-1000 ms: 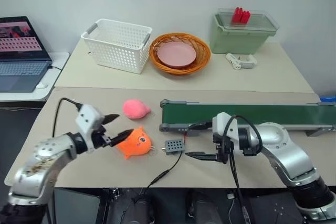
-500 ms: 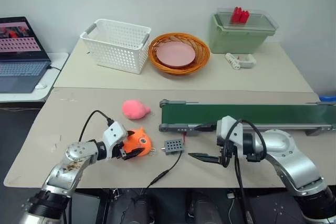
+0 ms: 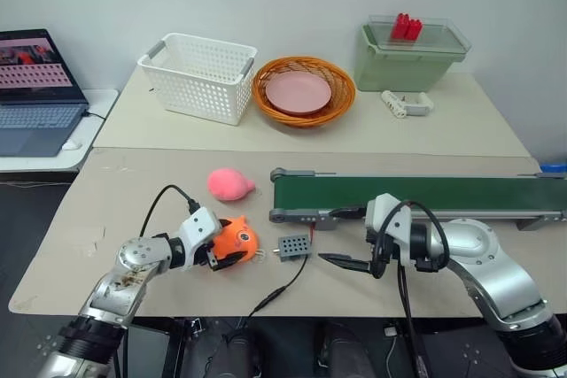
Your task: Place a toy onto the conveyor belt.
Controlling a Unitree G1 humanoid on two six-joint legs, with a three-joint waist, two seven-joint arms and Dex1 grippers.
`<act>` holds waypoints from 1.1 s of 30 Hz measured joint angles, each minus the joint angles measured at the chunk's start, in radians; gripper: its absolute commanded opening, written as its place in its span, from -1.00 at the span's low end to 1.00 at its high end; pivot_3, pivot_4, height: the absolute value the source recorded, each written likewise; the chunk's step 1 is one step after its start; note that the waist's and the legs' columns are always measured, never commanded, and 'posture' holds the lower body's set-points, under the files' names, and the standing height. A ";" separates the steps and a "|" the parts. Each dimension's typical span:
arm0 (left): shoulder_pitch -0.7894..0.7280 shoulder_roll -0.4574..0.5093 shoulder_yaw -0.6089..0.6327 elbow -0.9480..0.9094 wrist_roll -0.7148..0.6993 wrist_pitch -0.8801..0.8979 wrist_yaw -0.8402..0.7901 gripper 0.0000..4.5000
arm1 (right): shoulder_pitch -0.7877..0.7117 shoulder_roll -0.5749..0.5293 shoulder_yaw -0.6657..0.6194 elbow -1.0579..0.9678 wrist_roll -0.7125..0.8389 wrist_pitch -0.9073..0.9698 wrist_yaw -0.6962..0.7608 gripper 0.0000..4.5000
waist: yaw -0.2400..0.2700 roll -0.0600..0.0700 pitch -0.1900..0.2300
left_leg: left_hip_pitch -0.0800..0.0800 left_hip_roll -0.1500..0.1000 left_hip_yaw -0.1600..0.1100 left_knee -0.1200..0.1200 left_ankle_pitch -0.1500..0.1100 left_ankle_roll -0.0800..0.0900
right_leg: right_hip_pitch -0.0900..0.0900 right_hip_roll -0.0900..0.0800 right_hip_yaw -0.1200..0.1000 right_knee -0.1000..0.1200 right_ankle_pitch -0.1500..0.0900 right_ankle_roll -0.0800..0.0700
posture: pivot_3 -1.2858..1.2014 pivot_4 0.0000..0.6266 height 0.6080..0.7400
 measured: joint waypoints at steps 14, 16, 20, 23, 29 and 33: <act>-0.003 -0.020 0.005 0.002 0.006 0.005 0.007 0.92 | -0.001 0.000 0.000 0.004 -0.019 0.000 -0.018 1.00 | 0.000 0.000 0.000 | 0.000 0.000 0.000 0.001 0.000 0.000 | 0.000 0.000 0.000 0.000 0.000 0.000 | 0.03 -0.52 1.00; -0.003 -0.020 0.006 0.002 0.006 0.005 0.005 0.92 | -0.001 0.000 0.000 0.004 -0.020 0.000 -0.019 1.00 | 0.000 0.000 0.000 | 0.000 0.000 0.000 0.001 0.000 0.000 | 0.000 0.000 0.000 0.000 0.000 0.000 | 0.03 -0.52 1.00; -0.003 -0.020 0.007 0.002 0.007 0.004 0.003 0.92 | -0.001 0.000 0.000 0.004 -0.021 0.000 -0.019 1.00 | 0.000 0.000 0.000 | 0.000 0.000 0.000 0.001 0.000 0.000 | 0.000 0.000 0.000 0.000 0.000 0.000 | 0.03 -0.52 1.00; -0.004 -0.020 0.006 0.004 0.010 0.004 0.002 0.70 | -0.002 0.000 0.000 0.004 -0.021 0.000 -0.020 1.00 | 0.000 0.000 0.000 | 0.000 0.000 0.000 0.001 0.000 0.000 | 0.000 0.000 0.000 0.000 0.000 0.000 | 0.03 -0.52 1.00; -0.007 -0.020 0.001 0.005 0.020 0.001 -0.002 0.36 | -0.002 0.000 0.000 0.005 -0.022 0.000 -0.021 1.00 | 0.000 0.000 0.000 | 0.000 0.000 0.000 0.001 0.000 0.000 | 0.001 0.000 0.000 0.000 0.000 0.000 | 0.03 -0.52 1.00; -0.012 -0.030 0.006 0.010 0.012 0.003 -0.003 -0.10 | -0.002 0.000 0.000 0.005 -0.027 0.000 -0.022 1.00 | 0.000 0.000 0.000 | 0.000 0.000 0.000 0.001 0.000 0.000 | 0.001 0.000 0.000 0.000 0.000 0.000 | 0.03 -0.52 1.00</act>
